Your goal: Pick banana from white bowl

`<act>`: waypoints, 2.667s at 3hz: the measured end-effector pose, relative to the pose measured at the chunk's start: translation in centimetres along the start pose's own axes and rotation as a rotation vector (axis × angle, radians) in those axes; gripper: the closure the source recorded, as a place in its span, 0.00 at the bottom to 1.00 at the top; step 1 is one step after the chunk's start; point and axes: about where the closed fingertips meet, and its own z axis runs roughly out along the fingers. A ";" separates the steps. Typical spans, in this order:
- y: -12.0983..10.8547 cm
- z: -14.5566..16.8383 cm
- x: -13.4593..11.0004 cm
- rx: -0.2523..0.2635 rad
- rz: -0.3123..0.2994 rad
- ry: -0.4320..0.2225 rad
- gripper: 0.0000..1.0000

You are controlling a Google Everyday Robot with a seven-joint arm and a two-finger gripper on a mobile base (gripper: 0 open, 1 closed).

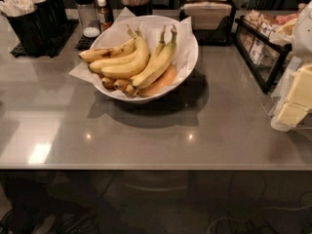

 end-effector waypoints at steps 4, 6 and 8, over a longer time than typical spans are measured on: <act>-4.0 -2.2 -9.3 -0.030 -0.464 -0.263 0.00; -5.8 -0.7 -11.5 -0.021 -0.549 -0.313 0.00; -9.4 5.9 -17.0 -0.120 -0.755 -0.414 0.00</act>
Offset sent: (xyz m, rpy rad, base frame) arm 0.0309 0.0221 0.0267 0.0554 -0.1326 0.2888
